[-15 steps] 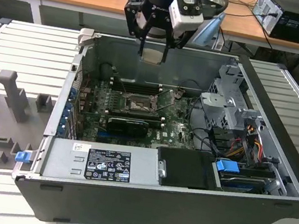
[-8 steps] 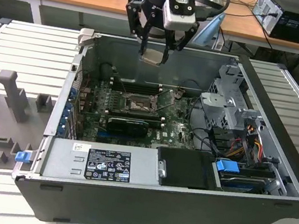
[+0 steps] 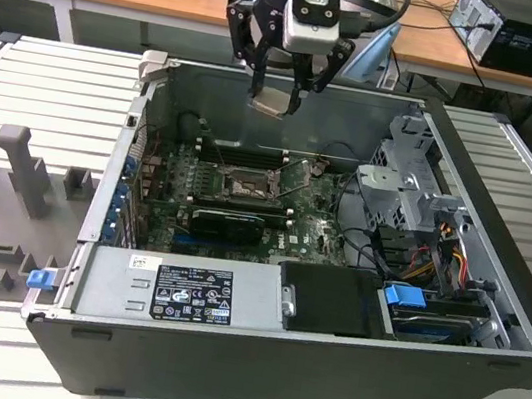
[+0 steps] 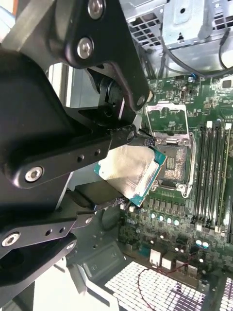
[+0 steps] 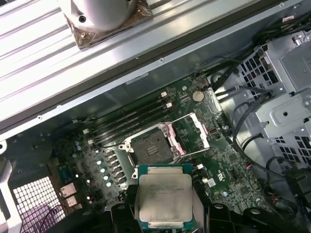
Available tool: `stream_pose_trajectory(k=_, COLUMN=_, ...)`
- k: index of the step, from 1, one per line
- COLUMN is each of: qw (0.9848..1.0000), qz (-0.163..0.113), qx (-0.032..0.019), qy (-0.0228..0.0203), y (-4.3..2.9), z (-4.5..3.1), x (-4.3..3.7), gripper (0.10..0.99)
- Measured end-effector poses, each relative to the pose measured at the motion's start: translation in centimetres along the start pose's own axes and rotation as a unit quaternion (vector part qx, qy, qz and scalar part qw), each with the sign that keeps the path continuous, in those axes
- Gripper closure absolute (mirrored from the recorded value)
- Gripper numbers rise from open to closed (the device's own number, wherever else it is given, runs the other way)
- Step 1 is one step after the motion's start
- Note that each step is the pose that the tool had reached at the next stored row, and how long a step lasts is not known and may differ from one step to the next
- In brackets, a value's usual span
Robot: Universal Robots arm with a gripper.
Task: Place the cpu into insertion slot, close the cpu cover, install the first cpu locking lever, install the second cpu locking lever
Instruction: 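Place the cpu into insertion slot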
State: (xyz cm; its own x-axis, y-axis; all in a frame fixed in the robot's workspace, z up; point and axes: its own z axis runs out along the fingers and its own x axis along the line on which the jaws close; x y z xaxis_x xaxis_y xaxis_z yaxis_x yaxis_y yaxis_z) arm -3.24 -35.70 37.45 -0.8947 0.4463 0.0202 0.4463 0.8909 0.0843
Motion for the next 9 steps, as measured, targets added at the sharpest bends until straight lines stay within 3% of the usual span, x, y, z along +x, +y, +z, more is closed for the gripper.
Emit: stream_pose_trajectory(k=9, qw=0.9985, qz=0.055, qx=-0.001, qy=-0.0047, y=0.0, z=0.01, x=0.0, gripper=0.557)
